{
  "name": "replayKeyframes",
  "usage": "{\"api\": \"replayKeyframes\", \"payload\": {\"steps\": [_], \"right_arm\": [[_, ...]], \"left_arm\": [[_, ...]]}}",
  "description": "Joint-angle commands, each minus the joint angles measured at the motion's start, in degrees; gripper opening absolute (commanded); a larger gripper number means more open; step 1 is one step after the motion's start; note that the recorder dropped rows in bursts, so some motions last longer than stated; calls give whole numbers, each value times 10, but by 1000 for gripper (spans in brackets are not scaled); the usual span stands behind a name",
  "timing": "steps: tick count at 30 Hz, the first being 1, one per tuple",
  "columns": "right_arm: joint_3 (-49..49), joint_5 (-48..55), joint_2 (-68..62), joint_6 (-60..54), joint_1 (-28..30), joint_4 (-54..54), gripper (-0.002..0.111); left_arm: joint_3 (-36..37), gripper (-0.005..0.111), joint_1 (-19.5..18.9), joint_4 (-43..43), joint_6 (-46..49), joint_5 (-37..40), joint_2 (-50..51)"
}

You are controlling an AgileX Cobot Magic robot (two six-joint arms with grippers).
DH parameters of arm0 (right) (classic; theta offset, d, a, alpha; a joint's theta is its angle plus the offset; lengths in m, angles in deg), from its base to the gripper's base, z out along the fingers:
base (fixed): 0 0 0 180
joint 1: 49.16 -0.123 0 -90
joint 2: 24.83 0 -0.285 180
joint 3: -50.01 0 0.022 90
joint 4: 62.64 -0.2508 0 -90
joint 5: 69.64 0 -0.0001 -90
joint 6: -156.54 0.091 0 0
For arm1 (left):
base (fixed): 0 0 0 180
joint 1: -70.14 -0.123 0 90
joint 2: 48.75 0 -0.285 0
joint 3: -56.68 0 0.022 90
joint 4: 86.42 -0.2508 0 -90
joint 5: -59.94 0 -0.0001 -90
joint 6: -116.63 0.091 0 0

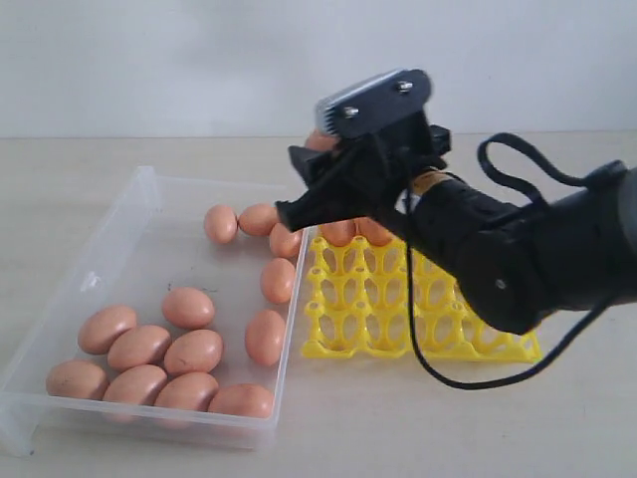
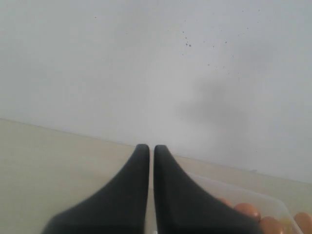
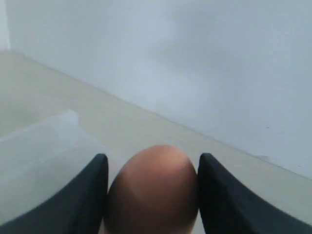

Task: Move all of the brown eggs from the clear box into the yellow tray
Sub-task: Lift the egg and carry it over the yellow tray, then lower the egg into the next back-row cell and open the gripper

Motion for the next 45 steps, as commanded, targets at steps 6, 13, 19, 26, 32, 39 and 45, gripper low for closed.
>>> {"api": "replayKeyframes", "payload": {"steps": [6,13,19,26,32,39,45], "right_arm": [[70,-145,14,268,265,392,0],[14,-232,-115,377,402,620,0],[-74,-245,-219,420,397,655,0],[-91,-212,-246,408,386,664,0],[-114,-179,-254,412,361,669,0],[-124,-142,-255,409,341,645,0],[-123,-122,-255,411,341,644,0]], "left_arm": [[-2,4,2,3,3,0,-2],[-2,4,2,3,3,0,-2],[-2,4,2,3,3,0,-2],[-2,4,2,3,3,0,-2],[-2,4,2,3,3,0,-2],[-2,4,2,3,3,0,-2],[-2,4,2,3,3,0,-2]]}}
